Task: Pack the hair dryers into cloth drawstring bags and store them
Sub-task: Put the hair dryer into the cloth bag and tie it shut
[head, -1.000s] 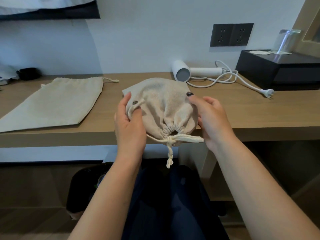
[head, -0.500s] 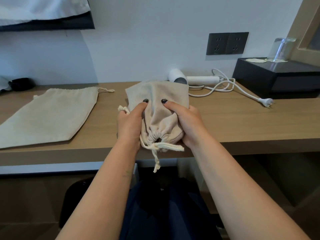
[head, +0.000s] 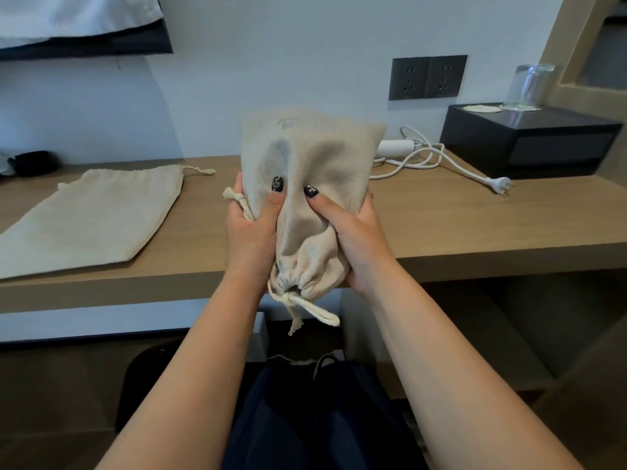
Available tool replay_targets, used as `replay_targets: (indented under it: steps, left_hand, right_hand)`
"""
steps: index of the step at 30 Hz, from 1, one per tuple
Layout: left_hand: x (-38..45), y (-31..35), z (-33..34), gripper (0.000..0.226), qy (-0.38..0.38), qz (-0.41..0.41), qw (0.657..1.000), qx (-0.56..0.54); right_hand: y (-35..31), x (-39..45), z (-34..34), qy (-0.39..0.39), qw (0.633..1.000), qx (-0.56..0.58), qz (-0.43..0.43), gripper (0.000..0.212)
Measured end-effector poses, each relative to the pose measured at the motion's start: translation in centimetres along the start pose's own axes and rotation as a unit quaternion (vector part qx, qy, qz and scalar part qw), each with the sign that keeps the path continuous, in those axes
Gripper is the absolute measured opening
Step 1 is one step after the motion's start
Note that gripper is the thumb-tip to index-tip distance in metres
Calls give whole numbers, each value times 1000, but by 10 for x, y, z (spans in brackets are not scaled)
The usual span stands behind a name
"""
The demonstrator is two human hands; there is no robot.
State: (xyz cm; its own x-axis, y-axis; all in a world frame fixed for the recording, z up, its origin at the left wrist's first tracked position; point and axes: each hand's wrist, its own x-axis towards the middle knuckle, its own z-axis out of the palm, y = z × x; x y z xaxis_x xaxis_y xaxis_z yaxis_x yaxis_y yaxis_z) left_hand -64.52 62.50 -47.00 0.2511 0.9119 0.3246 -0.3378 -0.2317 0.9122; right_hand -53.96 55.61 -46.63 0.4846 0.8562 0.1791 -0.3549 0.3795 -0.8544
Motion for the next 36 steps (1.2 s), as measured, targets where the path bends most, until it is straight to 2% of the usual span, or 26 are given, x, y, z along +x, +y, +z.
replay_targets:
  steps: [5,9,11,16,23,29,31,36]
  left_hand:
    - [-34,5,14,44,-44,22,999,9]
    - [-69,0,26,58,-87,20,996,28]
    - [-89,-2,33,64,-103,8,994,19]
    - [-142,-3,57,65,-148,14,989,17]
    - [-195,-18,91,75,-225,-12,973,51]
    - [-225,-50,108,80,-273,-64,957,79]
    - [-231,-62,111,75,-283,-71,953,87]
    - [-236,-91,114,46,-293,-85,946,112]
  right_hand:
    - [-4,-37,-17,37,999,-1,-34,52]
    - [-5,-78,-37,68,996,24,-52,58]
    - [-9,-103,-48,81,994,46,-54,55]
    - [-19,-164,-78,114,989,61,-70,47]
    - [-28,-226,-119,220,970,68,-81,54]
    - [-14,-253,-157,293,952,65,-65,43]
    - [-6,-256,-168,312,946,66,-54,41]
    - [16,-251,-195,347,935,68,-21,36]
